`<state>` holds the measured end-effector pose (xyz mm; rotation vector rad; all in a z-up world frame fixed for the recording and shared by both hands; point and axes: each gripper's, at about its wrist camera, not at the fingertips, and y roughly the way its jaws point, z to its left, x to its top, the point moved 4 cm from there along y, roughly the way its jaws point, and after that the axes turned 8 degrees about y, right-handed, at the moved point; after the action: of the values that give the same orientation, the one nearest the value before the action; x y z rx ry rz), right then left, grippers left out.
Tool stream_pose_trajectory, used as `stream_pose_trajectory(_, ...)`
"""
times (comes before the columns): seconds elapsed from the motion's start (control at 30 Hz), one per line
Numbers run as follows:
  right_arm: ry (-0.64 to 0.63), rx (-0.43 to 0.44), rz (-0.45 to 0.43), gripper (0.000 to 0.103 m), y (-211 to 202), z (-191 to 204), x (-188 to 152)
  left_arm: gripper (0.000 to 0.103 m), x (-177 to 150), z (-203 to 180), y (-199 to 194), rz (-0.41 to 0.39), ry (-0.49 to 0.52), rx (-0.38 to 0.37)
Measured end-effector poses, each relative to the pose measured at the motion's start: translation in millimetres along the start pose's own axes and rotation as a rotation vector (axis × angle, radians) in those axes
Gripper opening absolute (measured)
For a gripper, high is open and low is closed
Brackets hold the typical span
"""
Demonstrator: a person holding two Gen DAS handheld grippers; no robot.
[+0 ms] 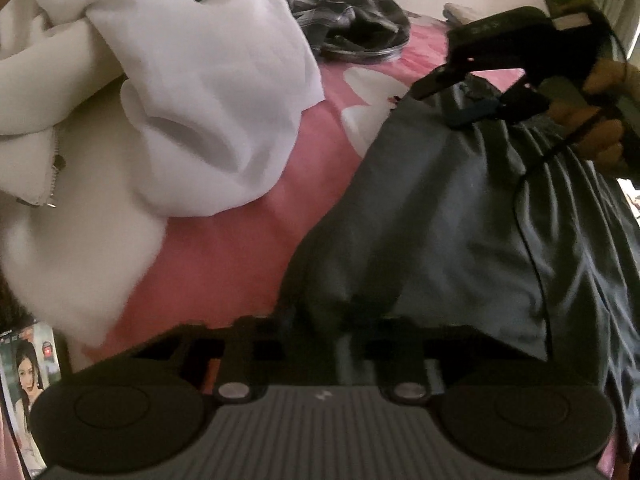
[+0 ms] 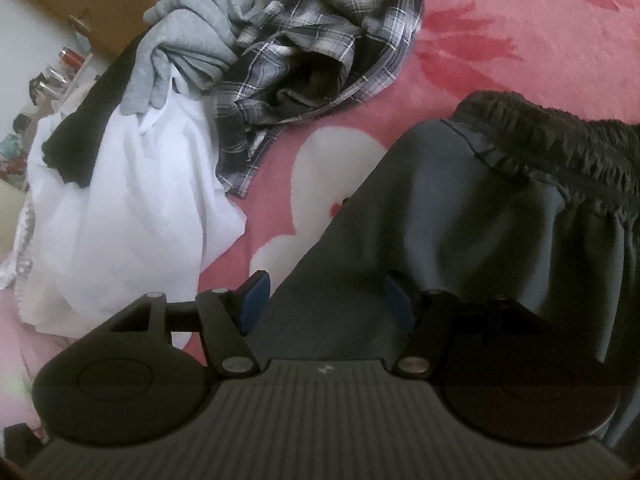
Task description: Fold clothes
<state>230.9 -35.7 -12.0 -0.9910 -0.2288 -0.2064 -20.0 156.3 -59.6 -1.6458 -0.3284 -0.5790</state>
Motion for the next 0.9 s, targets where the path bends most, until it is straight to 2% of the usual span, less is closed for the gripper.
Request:
stream_pose_trajectory(0.1,-0.016,-0.011,-0.009,0.066,1.0,2.1,1.9,0.001,0.9,-1.0,-6.7,-0.033,-0.030,-0.023)
stream_pose_trajectory(0.17,-0.017,-0.012,-0.019,0.069,-0.5,3.8,3.4,0.001,0.4,-3.3,-14.2,-0.059,-0.054,-0.066)
stream_pose_trajectory(0.3,-0.041,-0.014,-0.029,0.076,-1.7,10.5,4.1,0.001,-0.4,-14.2,-32.5,-0.104,-0.105,-0.197)
stream_pose_trajectory(0.4,-0.068,-0.019,-0.031,0.078,-1.1,16.6,3.6,0.001,2.7,-24.2,-40.7,-0.132,-0.143,-0.308)
stream_pose_trajectory(0.5,-0.101,-0.039,-0.022,0.079,1.9,21.4,1.5,0.001,5.2,-34.0,-48.7,-0.160,-0.164,-0.374)
stream_pose_trajectory(0.63,-0.147,-0.087,-0.009,0.079,5.0,23.2,-3.6,0.001,10.6,-50.8,-54.6,-0.196,-0.157,-0.442)
stream_pose_trajectory(0.9,-0.218,-0.174,0.023,0.078,8.0,15.2,-7.9,0.001,16.2,-84.8,-49.6,-0.217,-0.106,-0.514)
